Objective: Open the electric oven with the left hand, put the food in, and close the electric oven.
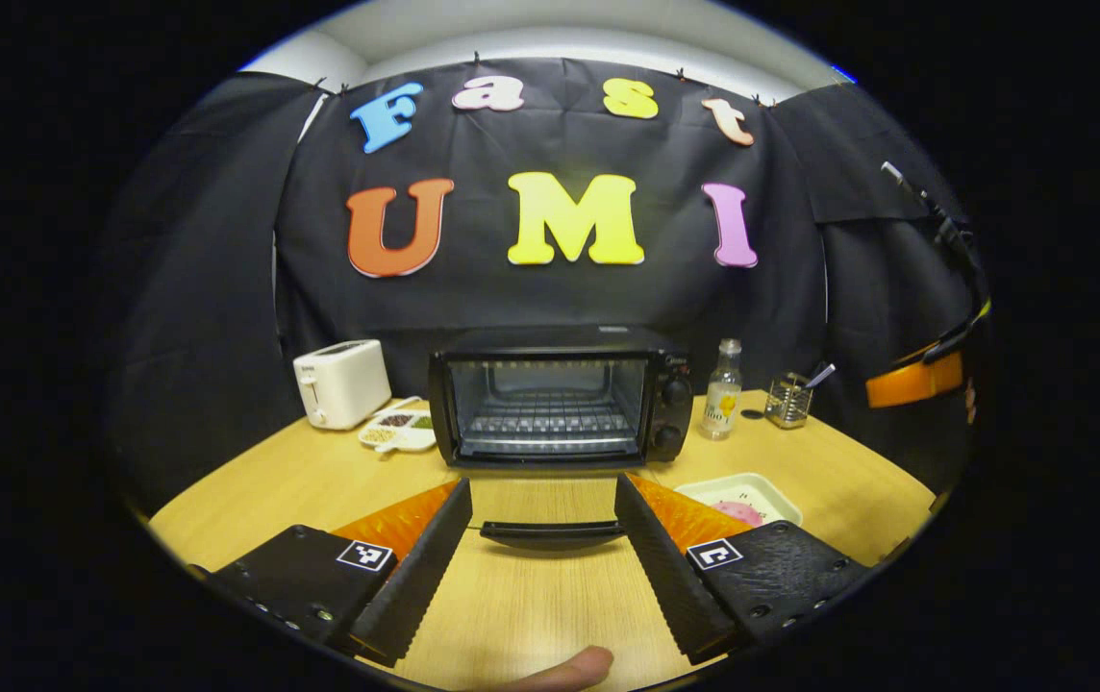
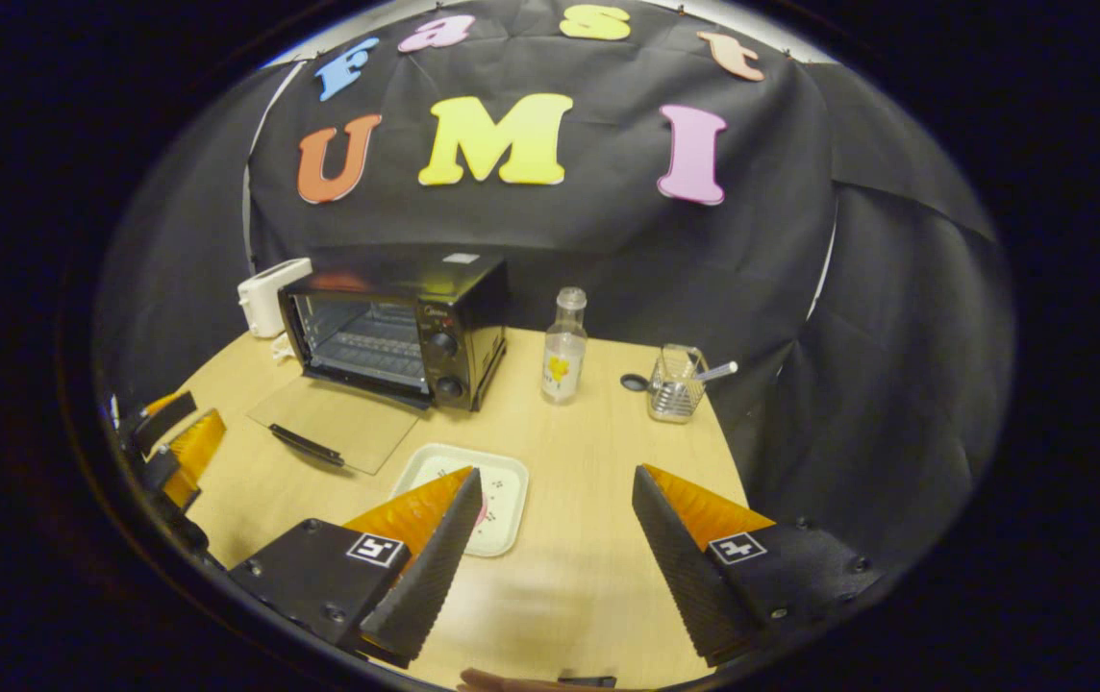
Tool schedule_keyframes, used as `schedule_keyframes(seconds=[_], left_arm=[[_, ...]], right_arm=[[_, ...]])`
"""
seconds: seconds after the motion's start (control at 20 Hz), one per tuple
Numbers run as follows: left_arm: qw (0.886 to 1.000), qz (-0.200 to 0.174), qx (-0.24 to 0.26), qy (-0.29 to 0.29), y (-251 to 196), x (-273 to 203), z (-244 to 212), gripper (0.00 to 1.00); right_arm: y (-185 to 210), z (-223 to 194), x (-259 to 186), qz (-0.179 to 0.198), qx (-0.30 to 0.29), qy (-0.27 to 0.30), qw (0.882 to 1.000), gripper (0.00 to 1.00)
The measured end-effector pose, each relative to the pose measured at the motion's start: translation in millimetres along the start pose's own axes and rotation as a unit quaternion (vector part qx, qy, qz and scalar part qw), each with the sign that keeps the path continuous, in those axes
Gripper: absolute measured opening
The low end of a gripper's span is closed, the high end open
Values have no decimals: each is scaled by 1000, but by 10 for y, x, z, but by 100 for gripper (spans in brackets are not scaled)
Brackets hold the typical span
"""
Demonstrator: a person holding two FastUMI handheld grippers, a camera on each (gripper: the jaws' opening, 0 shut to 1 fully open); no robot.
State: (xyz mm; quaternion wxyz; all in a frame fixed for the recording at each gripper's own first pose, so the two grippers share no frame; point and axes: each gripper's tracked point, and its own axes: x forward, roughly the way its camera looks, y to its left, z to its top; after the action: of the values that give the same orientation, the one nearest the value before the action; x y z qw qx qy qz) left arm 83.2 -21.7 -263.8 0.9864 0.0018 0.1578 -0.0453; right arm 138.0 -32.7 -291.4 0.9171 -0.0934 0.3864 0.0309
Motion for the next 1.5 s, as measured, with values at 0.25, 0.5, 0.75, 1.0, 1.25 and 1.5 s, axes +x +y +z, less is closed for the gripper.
schedule_keyframes(seconds=[0.25,0.5,0.75,1.0,1.25,1.5], left_arm=[[995,26,39,-87,91,-517,536,95],[991,24,43,-124,19,-949,783,95],[991,3,31,-130,-31,-1122,866,95],[993,-8,24,-116,-26,-1121,744,95],[994,-10,-5,-106,99,-1094,669,95],[996,3,-4,-84,187,-1016,522,95]], right_arm=[[82,-286,323,19,20,97,995,96],[167,-516,766,31,51,165,984,91],[371,-759,1059,59,79,235,967,82],[351,-866,1283,47,85,266,959,66],[422,-942,1438,76,131,299,942,58],[619,-1026,1514,171,180,346,905,0]])
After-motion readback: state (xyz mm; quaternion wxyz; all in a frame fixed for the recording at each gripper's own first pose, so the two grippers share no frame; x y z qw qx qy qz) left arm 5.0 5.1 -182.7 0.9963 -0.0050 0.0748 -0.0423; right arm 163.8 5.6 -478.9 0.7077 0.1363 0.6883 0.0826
